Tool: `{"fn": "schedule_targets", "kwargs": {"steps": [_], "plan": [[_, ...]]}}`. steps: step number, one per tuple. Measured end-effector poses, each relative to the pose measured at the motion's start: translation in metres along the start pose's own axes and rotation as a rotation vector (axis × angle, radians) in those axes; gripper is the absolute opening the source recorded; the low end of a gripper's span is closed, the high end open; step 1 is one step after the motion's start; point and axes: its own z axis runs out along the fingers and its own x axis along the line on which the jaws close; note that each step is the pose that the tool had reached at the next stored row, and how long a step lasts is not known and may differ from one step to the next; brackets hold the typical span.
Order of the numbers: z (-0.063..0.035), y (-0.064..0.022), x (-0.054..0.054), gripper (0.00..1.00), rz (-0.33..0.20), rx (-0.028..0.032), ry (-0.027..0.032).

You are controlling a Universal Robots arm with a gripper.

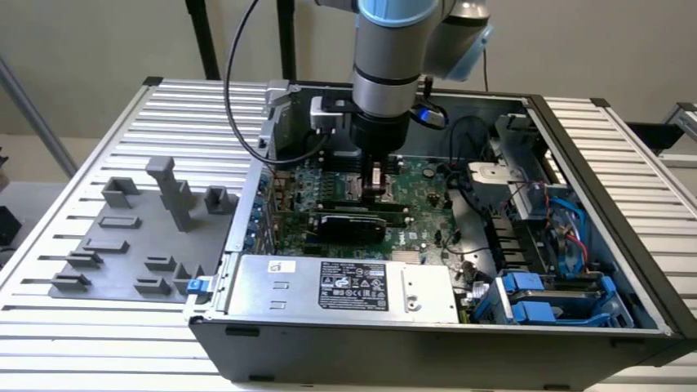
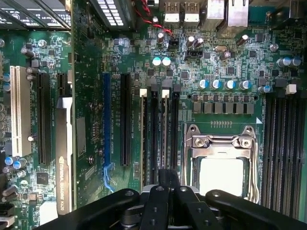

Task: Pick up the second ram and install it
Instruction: 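Press down the second ram until it locks into place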

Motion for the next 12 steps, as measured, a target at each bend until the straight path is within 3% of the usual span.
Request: {"fn": "schedule_targets", "kwargs": {"steps": [2,6,12], "plan": [[-0.0038,0.0,0.0,0.0,0.0,0.0006,-0.0022],[-0.0205,0.0,0.0,0.0,0.0,-0.0008,-0.0011],[-0.0209,0.0,0.0,0.0,0.0,-0.0011,-0.0059]]}}
